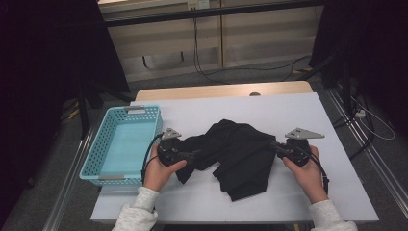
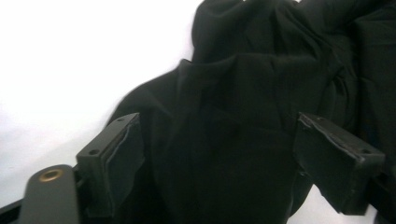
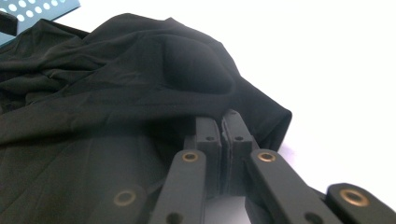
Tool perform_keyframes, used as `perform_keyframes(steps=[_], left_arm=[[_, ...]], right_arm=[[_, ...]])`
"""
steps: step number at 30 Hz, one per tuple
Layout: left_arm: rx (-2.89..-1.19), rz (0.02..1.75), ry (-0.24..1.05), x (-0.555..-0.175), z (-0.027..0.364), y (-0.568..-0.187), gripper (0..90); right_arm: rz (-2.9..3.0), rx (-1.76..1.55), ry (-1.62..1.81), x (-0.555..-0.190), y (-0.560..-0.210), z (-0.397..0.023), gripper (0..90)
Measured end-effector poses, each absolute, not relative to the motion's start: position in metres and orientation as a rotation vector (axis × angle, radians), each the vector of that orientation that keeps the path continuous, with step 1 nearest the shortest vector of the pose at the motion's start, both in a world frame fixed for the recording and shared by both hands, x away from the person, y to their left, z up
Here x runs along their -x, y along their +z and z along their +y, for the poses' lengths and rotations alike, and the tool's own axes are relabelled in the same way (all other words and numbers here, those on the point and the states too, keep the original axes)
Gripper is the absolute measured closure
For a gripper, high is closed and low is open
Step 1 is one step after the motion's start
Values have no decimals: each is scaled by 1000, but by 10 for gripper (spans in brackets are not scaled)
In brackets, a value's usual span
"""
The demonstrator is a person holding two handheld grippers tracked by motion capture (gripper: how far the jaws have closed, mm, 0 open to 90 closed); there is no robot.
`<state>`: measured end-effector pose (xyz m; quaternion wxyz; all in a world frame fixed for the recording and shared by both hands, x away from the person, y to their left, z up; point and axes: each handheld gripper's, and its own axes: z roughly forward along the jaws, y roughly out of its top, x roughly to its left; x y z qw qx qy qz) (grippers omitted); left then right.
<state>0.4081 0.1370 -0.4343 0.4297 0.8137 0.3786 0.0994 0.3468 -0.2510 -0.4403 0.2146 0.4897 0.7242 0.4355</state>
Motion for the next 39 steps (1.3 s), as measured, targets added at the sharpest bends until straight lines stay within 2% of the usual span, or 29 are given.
perform_keyframes(steps=[3, 4, 5, 13, 20, 22, 25, 26, 29, 34, 39], left_arm=[[-2058, 914, 231, -407, 133, -439, 249], [-2071, 903, 236, -407, 131, -440, 249], [-2081, 894, 237, -407, 131, -442, 295], [-2115, 894, 219, -408, 126, -455, 427], [-2135, 897, 149, -407, 121, -458, 656], [-2152, 894, 142, -406, 121, -457, 685], [-2153, 906, 88, -405, 119, -457, 822], [-2153, 906, 88, -405, 119, -457, 841], [-2139, 915, 96, -405, 121, -451, 871], [-2029, 938, 182, -409, 140, -423, 880], [-1974, 949, 213, -410, 152, -408, 883]], right_arm=[[2010, -1353, 1225, -347, -440, -249, 879], [2010, -1353, 1225, -347, -440, -249, 879], [2011, -1351, 1220, -348, -440, -248, 878], [2019, -1337, 1226, -347, -440, -247, 875], [2032, -1330, 1231, -346, -439, -246, 871], [2035, -1333, 1232, -346, -440, -246, 870], [2031, -1335, 1238, -345, -440, -249, 870], [2029, -1331, 1240, -345, -439, -249, 873], [2030, -1322, 1236, -344, -437, -252, 879], [2002, -1320, 1246, -340, -432, -259, 882], [1959, -1328, 1238, -336, -427, -269, 881]])
